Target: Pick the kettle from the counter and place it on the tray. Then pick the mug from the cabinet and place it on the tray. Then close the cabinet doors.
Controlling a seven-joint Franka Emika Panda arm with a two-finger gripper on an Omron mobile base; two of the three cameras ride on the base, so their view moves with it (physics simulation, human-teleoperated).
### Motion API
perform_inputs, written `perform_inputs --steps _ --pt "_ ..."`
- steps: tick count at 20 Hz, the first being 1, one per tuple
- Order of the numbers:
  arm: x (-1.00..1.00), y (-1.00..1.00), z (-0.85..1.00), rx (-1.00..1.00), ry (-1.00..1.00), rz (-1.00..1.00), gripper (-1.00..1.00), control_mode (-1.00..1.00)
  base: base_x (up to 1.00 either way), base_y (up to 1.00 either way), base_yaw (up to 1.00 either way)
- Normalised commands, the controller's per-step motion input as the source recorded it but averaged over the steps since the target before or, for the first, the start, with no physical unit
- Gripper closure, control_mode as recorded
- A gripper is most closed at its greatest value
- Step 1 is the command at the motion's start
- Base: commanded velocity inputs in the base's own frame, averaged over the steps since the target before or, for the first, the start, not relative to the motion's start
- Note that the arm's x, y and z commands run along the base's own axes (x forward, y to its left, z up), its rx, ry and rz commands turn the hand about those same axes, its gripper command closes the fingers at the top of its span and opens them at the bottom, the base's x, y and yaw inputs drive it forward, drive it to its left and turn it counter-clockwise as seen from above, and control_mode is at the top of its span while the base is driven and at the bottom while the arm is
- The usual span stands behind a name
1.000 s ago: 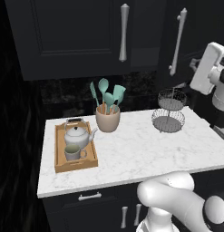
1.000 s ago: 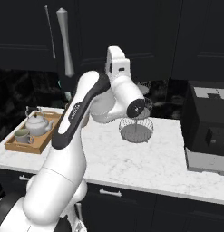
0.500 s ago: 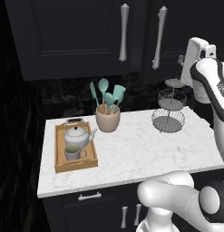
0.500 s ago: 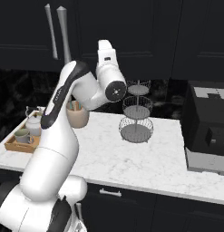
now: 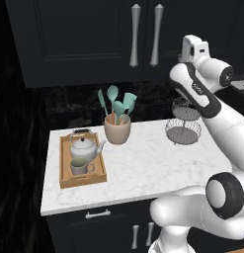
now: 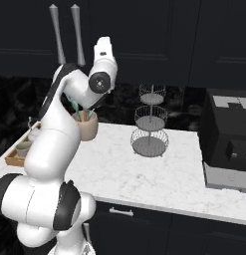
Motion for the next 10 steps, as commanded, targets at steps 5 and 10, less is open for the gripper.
perform_inputs --steps 5,10 --pt "0.81 0.1 0.0 0.01 0.0 -0.07 1.0 -1.0 0.0 0.0 0.0" --pt "0.82 0.0 0.0 0.04 0.04 0.0 1.0 -1.0 0.0 0.0 0.0"
